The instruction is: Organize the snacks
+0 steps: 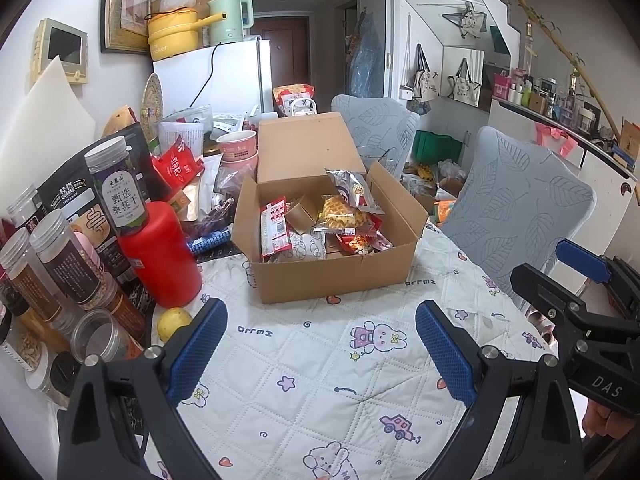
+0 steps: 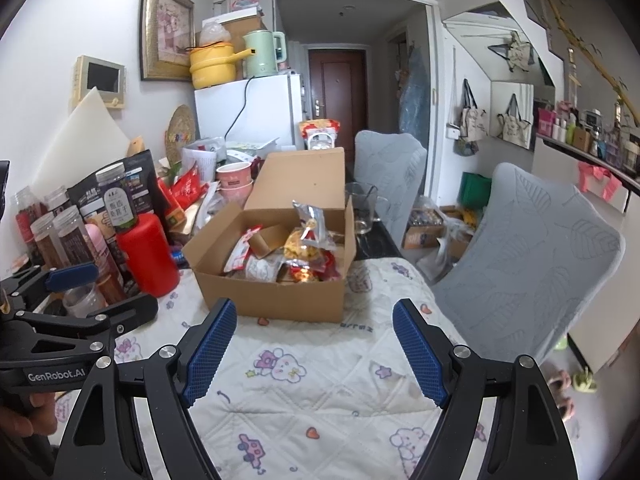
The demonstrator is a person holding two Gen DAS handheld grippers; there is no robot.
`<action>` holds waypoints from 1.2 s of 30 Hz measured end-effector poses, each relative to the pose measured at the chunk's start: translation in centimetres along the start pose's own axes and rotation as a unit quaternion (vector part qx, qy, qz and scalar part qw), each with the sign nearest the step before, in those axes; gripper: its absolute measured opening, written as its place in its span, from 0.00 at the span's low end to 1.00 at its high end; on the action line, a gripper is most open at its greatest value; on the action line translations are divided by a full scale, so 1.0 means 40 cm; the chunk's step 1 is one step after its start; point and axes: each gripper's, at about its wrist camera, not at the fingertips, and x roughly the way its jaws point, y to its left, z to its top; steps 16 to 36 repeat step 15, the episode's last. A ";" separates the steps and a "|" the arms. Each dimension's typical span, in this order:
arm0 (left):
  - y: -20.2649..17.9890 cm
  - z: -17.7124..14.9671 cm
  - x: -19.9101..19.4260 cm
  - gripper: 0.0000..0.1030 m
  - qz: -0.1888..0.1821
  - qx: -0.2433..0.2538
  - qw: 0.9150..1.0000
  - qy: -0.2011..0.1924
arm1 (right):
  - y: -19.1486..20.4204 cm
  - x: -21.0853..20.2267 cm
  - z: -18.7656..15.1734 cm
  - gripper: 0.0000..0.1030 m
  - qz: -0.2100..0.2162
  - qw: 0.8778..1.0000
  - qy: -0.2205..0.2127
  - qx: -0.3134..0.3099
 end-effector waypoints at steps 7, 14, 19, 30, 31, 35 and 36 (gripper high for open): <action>0.003 -0.006 0.012 0.94 -0.009 0.001 1.000 0.007 | 0.000 0.004 -0.002 0.79 -0.002 1.000 0.006 0.002; 0.004 -0.011 0.024 0.94 -0.018 0.001 1.000 0.010 | 0.006 0.012 -0.005 0.79 0.003 1.000 0.010 0.001; 0.005 -0.011 0.026 0.94 -0.020 0.001 1.000 0.010 | 0.005 0.014 -0.006 0.79 0.003 1.000 0.011 0.001; 0.005 -0.011 0.026 0.94 -0.020 0.001 1.000 0.010 | 0.005 0.014 -0.006 0.79 0.003 1.000 0.011 0.001; 0.005 -0.011 0.026 0.94 -0.020 0.001 1.000 0.010 | 0.005 0.014 -0.006 0.79 0.003 1.000 0.011 0.001; 0.005 -0.011 0.026 0.94 -0.020 0.001 1.000 0.010 | 0.005 0.014 -0.006 0.79 0.003 1.000 0.011 0.001; 0.005 -0.011 0.026 0.94 -0.020 0.001 1.000 0.010 | 0.005 0.014 -0.006 0.79 0.003 1.000 0.011 0.001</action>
